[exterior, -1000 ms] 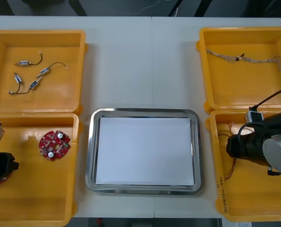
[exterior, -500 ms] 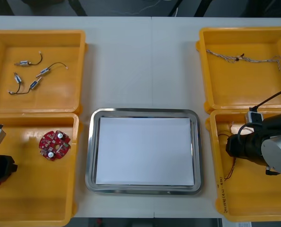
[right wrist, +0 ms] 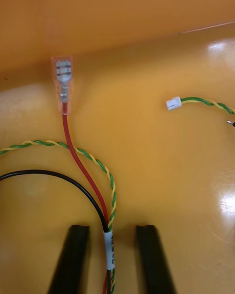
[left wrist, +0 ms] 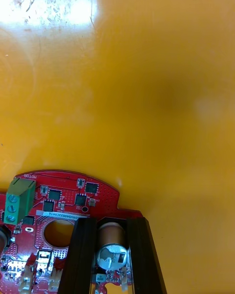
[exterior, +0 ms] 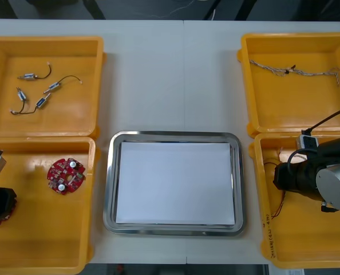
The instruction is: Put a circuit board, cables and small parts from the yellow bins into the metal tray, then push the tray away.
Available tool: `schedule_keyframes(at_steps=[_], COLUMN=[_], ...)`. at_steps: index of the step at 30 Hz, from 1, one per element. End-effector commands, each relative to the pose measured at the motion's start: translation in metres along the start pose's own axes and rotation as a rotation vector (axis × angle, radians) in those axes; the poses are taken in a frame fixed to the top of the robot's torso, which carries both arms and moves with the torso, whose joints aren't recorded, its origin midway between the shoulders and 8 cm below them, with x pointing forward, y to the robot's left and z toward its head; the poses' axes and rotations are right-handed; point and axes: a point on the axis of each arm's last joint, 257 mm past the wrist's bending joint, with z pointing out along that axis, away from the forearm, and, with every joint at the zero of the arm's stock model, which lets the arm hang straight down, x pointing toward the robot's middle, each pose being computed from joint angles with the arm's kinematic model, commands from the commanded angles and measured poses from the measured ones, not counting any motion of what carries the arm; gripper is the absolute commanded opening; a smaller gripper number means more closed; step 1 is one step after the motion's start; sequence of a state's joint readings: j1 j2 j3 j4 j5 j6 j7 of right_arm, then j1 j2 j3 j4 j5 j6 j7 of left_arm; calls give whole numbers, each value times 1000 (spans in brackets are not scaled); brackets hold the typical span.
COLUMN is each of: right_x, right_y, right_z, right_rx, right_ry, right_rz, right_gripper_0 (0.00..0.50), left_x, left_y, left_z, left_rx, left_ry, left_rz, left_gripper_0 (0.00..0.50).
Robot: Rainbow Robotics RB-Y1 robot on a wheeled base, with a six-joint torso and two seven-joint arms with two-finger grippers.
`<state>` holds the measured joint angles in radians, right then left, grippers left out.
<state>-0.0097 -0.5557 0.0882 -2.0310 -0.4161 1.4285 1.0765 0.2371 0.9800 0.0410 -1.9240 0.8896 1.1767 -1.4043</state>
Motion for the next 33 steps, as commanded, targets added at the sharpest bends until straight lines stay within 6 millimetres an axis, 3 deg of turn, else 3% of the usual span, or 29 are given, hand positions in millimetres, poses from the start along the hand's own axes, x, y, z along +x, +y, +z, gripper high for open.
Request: schedule_keyframes(at_steps=[1,8,14,25,33], right_x=[17,9,-8,-36,-41], right_y=[11,10,0,-28,-67], right_z=[5,-1,-26,-99,-153], right_rx=[-29,-15,1,-4,35], right_ry=[32,2,-27,-11,14], right_rz=[48,33,29,39,37], right_gripper_0=[0,0,0,0,0], left_x=[6,0,-4,6,13], left_y=[13,-5,-23,-55,-70], left_z=[-8,-23,-30,-25,-16], left_rx=[-30,-10,19,79,107], left_ry=[16,20,12,27,37], left_rz=[126,151,162,165,156], left_gripper_0=[0,0,0,0,0])
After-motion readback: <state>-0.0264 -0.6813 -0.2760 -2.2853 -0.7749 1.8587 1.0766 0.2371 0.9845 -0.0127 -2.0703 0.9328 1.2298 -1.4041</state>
